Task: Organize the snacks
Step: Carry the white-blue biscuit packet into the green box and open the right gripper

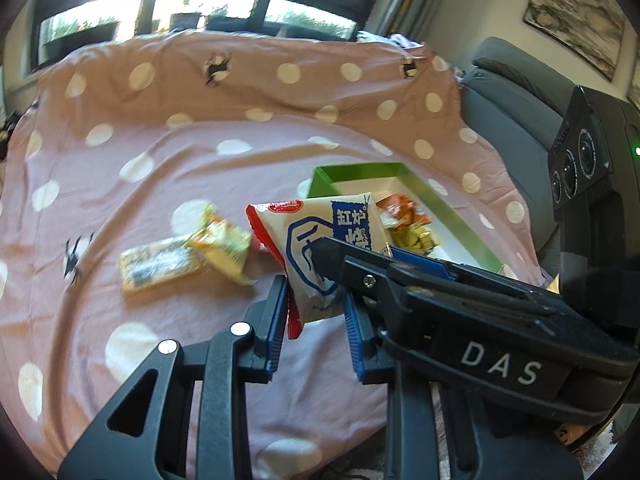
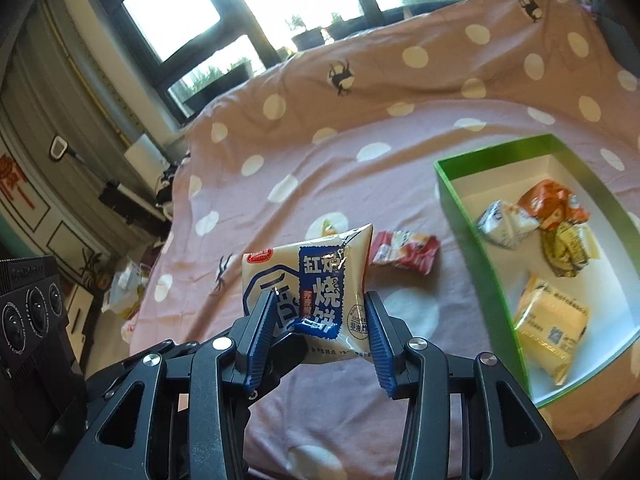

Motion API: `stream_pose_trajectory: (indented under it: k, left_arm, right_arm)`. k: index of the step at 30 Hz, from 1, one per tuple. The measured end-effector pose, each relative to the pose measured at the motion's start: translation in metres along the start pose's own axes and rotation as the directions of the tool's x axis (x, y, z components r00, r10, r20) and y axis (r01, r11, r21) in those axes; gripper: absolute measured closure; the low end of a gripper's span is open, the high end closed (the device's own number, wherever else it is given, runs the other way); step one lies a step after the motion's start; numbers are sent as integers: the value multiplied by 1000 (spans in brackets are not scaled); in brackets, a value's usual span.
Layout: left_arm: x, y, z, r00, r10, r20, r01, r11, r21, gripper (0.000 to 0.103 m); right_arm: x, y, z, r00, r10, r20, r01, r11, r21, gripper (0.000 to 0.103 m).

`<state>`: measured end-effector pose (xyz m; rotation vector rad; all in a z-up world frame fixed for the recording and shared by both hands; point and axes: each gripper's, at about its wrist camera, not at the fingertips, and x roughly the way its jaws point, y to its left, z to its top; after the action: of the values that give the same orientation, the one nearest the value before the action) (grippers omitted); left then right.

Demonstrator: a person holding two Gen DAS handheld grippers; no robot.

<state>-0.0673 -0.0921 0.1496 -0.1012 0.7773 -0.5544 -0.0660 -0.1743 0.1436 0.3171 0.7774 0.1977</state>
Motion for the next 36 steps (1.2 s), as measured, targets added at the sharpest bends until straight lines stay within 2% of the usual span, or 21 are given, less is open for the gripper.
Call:
stream_pose_trajectory:
  k: [7, 13, 19, 22, 28, 36]
  left_arm:
    - [18, -39, 41, 997, -65, 48, 61, 995, 78, 78]
    - [37, -66, 70, 992, -89, 88, 77, 989, 128, 78]
    - [73, -81, 87, 993, -108, 56, 100, 986, 131, 78]
    - [98, -91, 91, 996, -82, 29, 77, 984, 160, 78]
    - [150, -96, 92, 993, -89, -79, 99, 985, 142, 78]
    - [180, -92, 87, 982, -99, -161, 115, 989, 94, 78]
  right_arm:
    - [-35, -32, 30, 993, -43, 112, 40, 999, 31, 56]
    - [-53, -64, 60, 978, -59, 202, 53, 998, 35, 56]
    - [-49, -96, 80, 970, -78, 231, 66, 996, 57, 56]
    - [-39, -120, 84, 971, -59, 232, 43, 996, 73, 56]
    - [-9, -173, 85, 987, -70, 144, 40, 979, 198, 56]
    - [15, -201, 82, 995, -81, 65, 61, 961, 270, 56]
